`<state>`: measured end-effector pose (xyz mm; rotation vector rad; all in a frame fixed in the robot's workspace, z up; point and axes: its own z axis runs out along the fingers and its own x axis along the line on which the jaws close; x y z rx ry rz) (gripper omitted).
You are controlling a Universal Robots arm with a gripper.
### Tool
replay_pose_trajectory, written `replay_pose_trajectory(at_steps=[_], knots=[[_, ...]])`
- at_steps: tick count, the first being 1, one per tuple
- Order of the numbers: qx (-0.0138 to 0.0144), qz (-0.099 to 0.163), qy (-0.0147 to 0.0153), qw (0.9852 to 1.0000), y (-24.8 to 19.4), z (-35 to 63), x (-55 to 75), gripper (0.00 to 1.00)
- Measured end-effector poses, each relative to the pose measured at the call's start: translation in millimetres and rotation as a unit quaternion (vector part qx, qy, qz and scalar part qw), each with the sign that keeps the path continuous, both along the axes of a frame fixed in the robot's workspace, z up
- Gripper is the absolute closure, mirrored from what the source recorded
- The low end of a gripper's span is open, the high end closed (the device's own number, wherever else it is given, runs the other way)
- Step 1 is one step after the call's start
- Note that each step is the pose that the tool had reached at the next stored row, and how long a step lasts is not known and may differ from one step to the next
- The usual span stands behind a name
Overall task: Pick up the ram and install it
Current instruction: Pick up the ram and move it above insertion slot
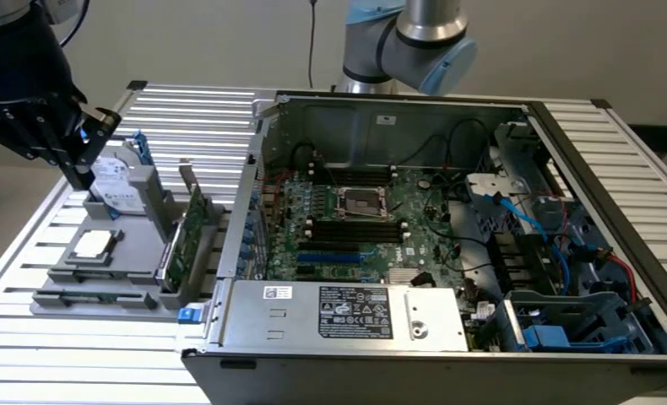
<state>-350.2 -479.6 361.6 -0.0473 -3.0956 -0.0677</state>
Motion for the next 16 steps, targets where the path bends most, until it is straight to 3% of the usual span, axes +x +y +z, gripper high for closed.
replay_pose_trajectory(at_steps=[4, 8, 12, 16], knots=[[0.0000, 0.036, 0.0000, 0.9994, 0.0, -0.1, 0.1, 0.89], [0.0000, 0.072, 0.0000, 0.9974, -0.1, -0.8, 0.1, 0.89], [0.0000, 0.108, 0.0000, 0.9941, 0.0, -1.7, 0.1, 0.89], [0.0000, 0.145, 0.0000, 0.9895, -0.1, -2.5, 0.1, 0.89]])
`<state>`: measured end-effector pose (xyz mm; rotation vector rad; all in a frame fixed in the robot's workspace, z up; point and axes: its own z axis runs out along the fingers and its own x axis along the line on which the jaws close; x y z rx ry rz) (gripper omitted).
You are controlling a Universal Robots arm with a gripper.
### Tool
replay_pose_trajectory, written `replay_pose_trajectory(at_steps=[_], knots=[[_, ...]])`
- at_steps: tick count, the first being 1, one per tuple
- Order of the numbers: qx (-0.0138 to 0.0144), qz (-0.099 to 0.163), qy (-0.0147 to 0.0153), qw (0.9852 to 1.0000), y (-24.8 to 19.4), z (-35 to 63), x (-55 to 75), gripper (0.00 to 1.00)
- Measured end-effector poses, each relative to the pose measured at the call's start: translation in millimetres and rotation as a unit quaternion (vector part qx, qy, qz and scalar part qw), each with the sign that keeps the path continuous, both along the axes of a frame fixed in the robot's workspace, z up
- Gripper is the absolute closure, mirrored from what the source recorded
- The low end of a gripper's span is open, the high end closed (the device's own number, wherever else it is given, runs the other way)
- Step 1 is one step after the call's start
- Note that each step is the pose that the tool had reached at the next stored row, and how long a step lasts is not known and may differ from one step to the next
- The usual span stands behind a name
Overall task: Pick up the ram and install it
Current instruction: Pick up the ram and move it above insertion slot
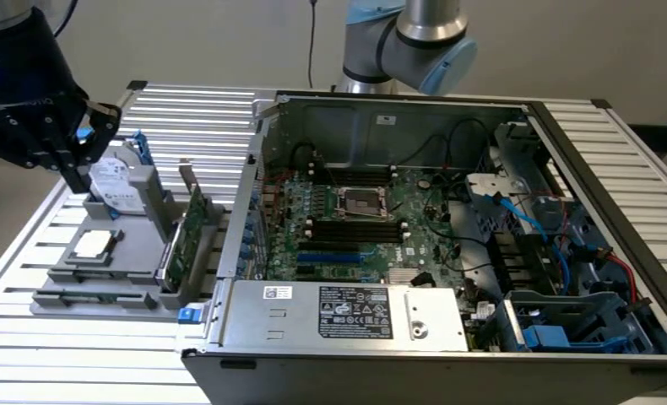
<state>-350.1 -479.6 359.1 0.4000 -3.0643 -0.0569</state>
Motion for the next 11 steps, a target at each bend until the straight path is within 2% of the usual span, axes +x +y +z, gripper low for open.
replay_pose_trajectory(at_steps=[5, 8, 11], knots=[[0.0000, 0.046, 0.0000, 0.9990, 0.0, -1.2, 0.0, 0.89], [0.0000, 0.073, 0.0000, 0.9974, 0.0, -1.9, 0.0, 0.89], [0.0000, 0.100, 0.0000, 0.9950, 0.1, -2.8, 0.0, 0.89]])
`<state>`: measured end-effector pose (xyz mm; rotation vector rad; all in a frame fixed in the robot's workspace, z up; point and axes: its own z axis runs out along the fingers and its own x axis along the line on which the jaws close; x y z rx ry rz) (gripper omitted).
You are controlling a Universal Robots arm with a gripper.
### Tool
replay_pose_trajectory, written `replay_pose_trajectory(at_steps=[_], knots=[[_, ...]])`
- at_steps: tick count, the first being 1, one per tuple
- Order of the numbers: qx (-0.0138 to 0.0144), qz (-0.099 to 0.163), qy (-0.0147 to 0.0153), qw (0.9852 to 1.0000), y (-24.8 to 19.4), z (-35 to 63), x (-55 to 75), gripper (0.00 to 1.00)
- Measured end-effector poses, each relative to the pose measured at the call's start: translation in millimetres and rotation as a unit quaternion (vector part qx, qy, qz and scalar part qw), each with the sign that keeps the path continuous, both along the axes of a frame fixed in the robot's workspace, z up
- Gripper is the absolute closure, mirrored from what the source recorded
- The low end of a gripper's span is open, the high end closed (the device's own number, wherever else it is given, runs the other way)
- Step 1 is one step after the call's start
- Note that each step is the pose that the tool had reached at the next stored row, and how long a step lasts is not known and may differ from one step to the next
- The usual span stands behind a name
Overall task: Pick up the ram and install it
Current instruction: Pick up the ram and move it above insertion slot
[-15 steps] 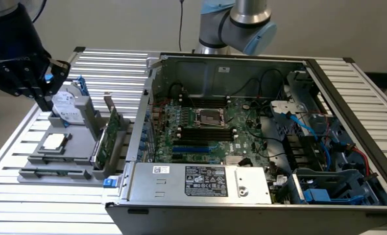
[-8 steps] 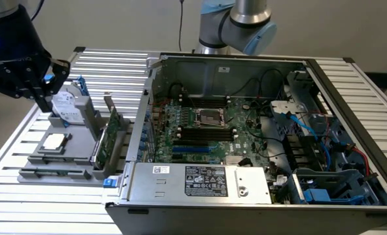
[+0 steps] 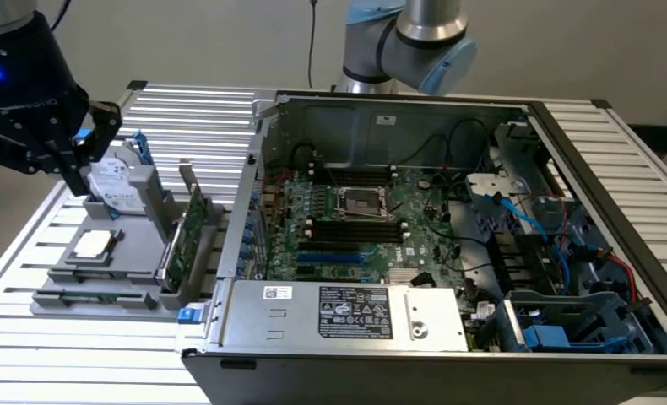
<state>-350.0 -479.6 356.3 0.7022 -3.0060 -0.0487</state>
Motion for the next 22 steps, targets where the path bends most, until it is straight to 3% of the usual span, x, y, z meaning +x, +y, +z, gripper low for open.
replay_pose_trajectory(at_steps=[5, 11, 17, 22], knots=[[0.0004, 0.046, 0.0000, 0.9989, 0.0, -2.3, 0.0, 0.89], [0.0004, 0.100, 0.0000, 0.9950, 0.0, -5.0, 0.0, 0.89], [0.0005, 0.154, 0.0000, 0.9880, 0.0, -7.8, 0.0, 0.89], [0.0005, 0.199, 0.0000, 0.9800, 0.0, -10.5, 0.0, 0.89]])
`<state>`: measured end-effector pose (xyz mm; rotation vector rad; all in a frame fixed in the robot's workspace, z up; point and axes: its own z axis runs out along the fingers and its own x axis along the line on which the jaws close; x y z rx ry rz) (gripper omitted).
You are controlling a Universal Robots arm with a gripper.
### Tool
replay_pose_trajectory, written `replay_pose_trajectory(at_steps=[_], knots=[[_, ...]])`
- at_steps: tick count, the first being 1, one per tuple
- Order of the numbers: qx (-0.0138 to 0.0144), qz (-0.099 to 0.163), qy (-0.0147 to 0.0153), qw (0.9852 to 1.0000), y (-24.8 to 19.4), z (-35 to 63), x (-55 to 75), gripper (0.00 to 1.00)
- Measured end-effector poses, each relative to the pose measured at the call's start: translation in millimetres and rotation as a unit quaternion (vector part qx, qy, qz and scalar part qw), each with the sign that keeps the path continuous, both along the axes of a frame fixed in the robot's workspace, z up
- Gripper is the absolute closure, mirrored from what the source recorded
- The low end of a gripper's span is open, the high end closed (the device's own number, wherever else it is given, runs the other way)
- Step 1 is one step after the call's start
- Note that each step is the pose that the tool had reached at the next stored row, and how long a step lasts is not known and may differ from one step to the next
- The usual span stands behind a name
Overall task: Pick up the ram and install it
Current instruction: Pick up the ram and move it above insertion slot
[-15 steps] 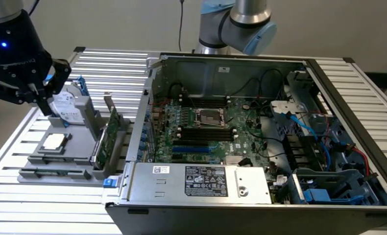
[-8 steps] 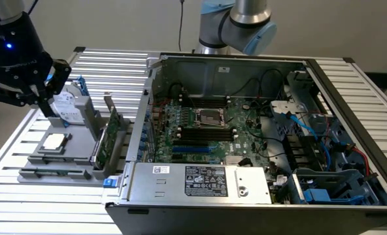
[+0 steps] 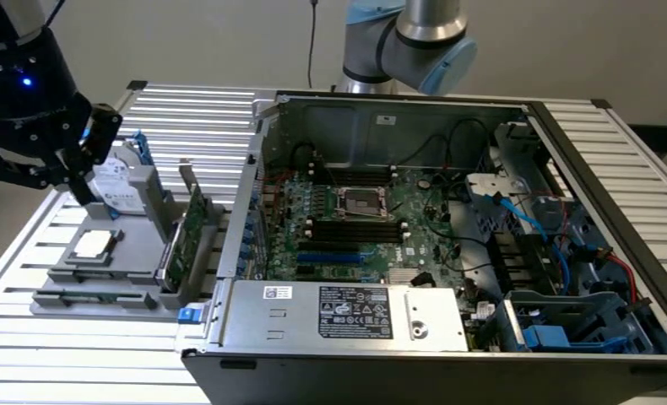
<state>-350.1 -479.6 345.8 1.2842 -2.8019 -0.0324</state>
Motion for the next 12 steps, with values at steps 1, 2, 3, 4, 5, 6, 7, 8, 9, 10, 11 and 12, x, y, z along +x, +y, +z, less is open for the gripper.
replay_pose_trajectory(at_steps=[1, 2, 3, 4, 5, 6, 7, 8, 9, 10, 11, 12], knots=[[0.0000, 0.009, 0.0000, 1.0000, 0.0, -0.5, 0.0, 0.89], [0.0000, 0.018, 0.0000, 0.9998, 0.0, -1.1, 0.0, 0.89], [0.0000, 0.028, 0.0000, 0.9996, 0.0, -1.7, 0.0, 0.89], [0.0000, 0.037, 0.0000, 0.9993, 0.0, -2.2, 0.0, 0.89], [0.0000, 0.046, 0.0000, 0.9990, 0.0, -2.8, 0.0, 0.89], [0.0000, 0.055, 0.0000, 0.9985, 0.0, -3.2, 0.0, 0.89], [0.0000, 0.064, 0.0000, 0.9980, 0.0, -3.7, 0.0, 0.89], [0.0000, 0.073, 0.0000, 0.9974, 0.0, -4.2, 0.0, 0.89], [0.0000, 0.082, 0.0000, 0.9967, 0.0, -4.6, 0.0, 0.89], [0.0000, 0.091, 0.0000, 0.9958, 0.0, -5.0, 0.0, 0.89], [0.0000, 0.100, 0.0000, 0.9949, 0.0, -5.4, 0.0, 0.89], [0.0000, 0.109, -0.0001, 0.9941, 0.0, -5.8, 0.0, 0.89]])
